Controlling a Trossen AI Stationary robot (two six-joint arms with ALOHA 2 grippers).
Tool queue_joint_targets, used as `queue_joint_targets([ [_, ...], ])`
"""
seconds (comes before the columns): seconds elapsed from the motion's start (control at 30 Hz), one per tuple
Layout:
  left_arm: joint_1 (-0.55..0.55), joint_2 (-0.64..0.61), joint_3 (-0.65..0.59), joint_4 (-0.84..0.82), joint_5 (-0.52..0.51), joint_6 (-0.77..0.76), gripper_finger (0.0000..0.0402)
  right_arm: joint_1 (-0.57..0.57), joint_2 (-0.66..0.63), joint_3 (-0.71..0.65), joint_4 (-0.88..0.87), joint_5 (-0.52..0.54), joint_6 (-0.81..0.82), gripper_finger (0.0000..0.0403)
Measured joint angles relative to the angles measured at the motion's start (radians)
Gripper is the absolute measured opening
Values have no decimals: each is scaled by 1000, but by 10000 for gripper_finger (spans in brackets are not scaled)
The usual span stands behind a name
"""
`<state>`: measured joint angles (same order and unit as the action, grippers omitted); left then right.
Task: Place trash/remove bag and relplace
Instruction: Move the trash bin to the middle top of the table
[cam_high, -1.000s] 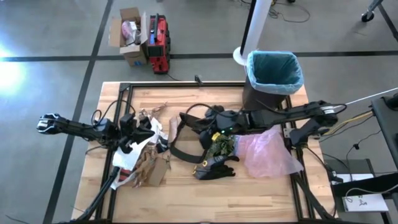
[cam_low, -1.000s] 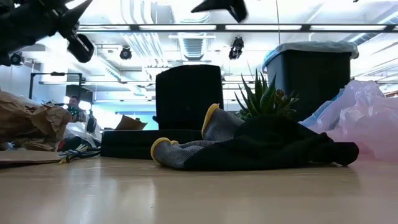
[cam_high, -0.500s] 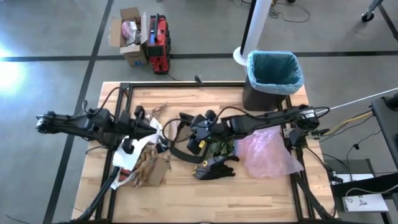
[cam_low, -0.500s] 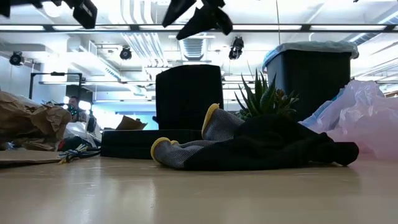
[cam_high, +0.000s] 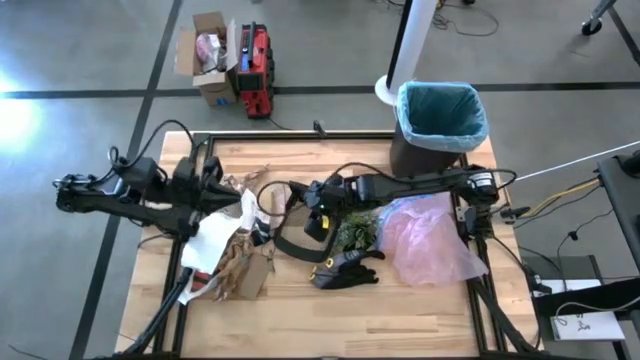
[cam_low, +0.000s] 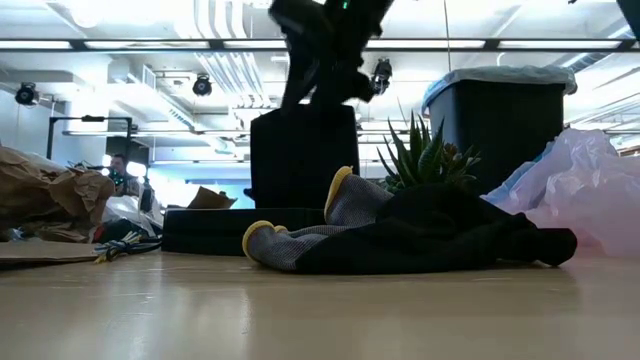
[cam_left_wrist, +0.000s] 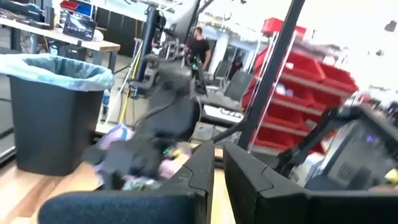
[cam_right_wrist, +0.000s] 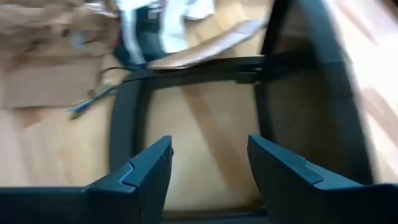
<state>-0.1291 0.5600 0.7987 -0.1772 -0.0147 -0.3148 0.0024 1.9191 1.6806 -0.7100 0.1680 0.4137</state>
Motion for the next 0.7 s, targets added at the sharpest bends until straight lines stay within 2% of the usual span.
queue_joint_targets([
  [0.17,0,40,41,-4,0,-25,20,-69,33,1,-1,43,-40,195],
  [0.5,0,75,44,-11,0,-13,20,-215,35,1,10,239,-136,195],
  [0.7,0,61,43,-28,0,-44,20,-250,-19,1,-14,250,-136,196],
])
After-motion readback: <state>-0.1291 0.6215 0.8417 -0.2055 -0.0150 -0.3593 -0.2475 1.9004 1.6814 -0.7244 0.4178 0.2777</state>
